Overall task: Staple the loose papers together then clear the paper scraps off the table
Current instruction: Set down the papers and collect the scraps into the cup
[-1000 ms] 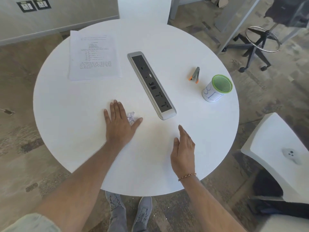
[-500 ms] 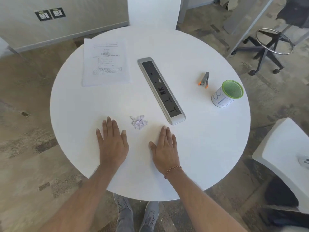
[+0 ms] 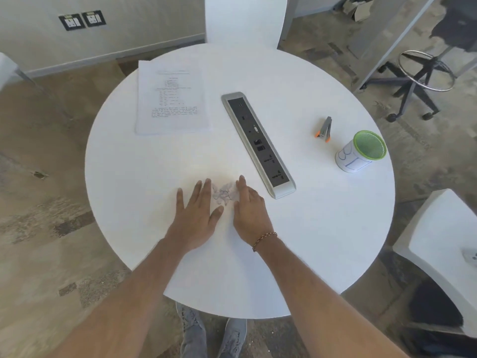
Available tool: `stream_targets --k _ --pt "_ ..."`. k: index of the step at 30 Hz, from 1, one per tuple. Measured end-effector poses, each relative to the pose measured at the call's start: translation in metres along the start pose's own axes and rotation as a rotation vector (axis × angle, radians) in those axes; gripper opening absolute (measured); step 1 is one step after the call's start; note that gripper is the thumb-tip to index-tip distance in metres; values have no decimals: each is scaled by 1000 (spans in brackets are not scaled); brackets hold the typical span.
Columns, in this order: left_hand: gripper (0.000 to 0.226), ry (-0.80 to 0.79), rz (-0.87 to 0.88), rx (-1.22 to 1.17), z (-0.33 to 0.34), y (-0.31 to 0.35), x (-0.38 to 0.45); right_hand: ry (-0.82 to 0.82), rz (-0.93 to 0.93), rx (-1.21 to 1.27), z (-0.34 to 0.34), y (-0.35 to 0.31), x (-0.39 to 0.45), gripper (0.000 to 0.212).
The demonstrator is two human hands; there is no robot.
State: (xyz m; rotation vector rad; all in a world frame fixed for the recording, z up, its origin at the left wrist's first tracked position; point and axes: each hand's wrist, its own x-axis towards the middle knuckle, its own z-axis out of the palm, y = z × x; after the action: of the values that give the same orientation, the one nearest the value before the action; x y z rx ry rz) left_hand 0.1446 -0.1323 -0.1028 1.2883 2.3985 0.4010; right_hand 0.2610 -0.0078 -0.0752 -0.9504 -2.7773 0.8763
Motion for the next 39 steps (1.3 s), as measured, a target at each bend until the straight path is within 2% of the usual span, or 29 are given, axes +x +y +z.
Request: stream_targets --k 3,5,7,9,12,15,19,22,24,27,29,33,39 --pt "71 -34 96 12 -1 3 -5 44 28 -4 -2 2 6 67" --pt "67 -19 135 -8 -1 2 -11 14 71 73 -3 0 9 71" --pt "62 48 123 -69 -5 2 -15 -38 136 185 -3 -4 13 82" --pt "60 149 78 -131 -12 1 -16 -60 178 235 -1 -8 18 84" --pt "58 287 10 -151 -22 -4 -13 -43 186 247 4 -15 24 59" --pt "55 333 -30 -178 -28 -6 -10 -41 187 270 5 -22 28 41" --pt "53 378 -51 -185 -32 -6 -9 5 169 205 6 -29 26 63" --pt "51 403 -52 -193 -32 -6 -10 53 225 130 10 -34 24 61" --pt "50 403 -58 -186 -32 -7 -11 29 252 145 13 -39 24 48" --pt "49 391 -63 -149 -32 -9 -12 31 190 112 18 -47 26 17" --pt "49 380 -59 -132 -33 -10 -11 72 140 41 22 -50 28 8" --pt "49 377 -65 -134 -37 -9 -11 167 99 -36 27 -49 34 19" --pt "48 374 -61 -140 -39 -7 -9 155 58 -108 22 -49 43 19"
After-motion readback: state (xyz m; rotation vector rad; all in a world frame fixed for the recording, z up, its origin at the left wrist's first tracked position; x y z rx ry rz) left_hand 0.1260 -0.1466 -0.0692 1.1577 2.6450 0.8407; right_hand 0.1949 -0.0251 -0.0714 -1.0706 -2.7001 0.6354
